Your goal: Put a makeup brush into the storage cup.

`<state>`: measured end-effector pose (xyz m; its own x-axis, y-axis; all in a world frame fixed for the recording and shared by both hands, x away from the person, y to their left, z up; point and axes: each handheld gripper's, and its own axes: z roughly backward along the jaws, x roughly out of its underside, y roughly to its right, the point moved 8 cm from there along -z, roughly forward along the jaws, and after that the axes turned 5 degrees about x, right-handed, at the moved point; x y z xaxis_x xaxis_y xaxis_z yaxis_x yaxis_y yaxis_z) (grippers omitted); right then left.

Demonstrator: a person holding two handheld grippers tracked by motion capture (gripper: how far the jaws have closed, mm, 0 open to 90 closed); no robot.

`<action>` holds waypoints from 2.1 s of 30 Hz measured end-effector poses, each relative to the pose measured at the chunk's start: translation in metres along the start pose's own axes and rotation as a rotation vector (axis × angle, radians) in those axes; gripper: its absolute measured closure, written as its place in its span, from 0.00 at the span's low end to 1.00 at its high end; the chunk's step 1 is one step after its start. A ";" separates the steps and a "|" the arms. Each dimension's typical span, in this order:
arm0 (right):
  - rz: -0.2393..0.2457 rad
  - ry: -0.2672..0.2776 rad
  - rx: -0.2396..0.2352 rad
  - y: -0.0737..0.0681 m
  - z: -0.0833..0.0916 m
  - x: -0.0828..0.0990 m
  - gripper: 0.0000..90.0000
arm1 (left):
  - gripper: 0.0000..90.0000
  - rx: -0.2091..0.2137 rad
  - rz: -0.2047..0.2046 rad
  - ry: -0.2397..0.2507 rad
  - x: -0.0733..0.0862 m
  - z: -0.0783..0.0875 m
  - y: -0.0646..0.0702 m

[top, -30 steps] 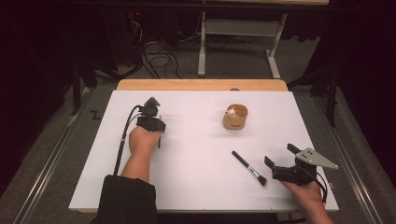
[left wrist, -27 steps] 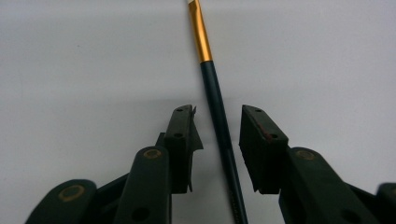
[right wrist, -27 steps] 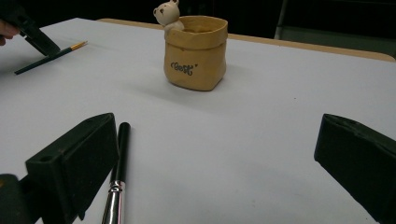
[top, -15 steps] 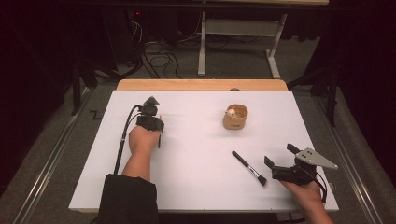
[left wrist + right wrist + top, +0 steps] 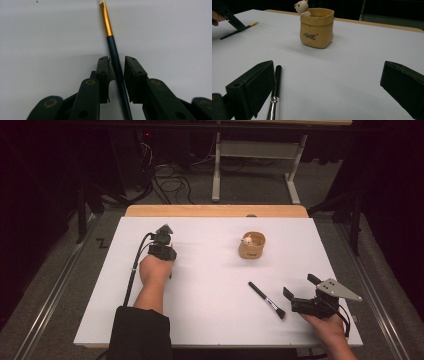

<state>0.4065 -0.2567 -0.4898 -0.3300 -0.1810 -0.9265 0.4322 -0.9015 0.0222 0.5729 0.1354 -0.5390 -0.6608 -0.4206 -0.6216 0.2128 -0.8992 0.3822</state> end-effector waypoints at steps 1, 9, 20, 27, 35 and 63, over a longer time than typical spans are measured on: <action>0.002 0.001 0.001 0.000 0.000 0.000 0.01 | 0.86 -0.006 -0.005 0.005 0.000 0.000 0.000; 0.006 0.001 -0.002 -0.001 -0.001 0.000 0.01 | 0.91 -0.031 -0.025 0.013 0.001 -0.001 -0.001; -0.001 0.001 0.001 0.000 0.000 0.000 0.01 | 0.93 -0.022 -0.048 0.016 0.002 0.000 0.000; -0.001 0.005 0.003 0.002 0.000 -0.001 0.01 | 0.93 -0.003 -0.055 0.009 0.003 0.001 0.000; -0.002 0.007 0.005 0.002 0.000 -0.001 0.01 | 0.93 0.053 -0.061 0.036 -0.001 0.011 0.005; 0.014 0.000 0.005 -0.003 -0.002 0.001 0.01 | 0.93 0.387 -0.037 0.257 -0.005 0.075 0.020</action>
<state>0.4068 -0.2538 -0.4912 -0.3238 -0.1940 -0.9260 0.4329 -0.9007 0.0373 0.5263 0.1287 -0.4765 -0.4526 -0.4494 -0.7702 -0.1240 -0.8237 0.5534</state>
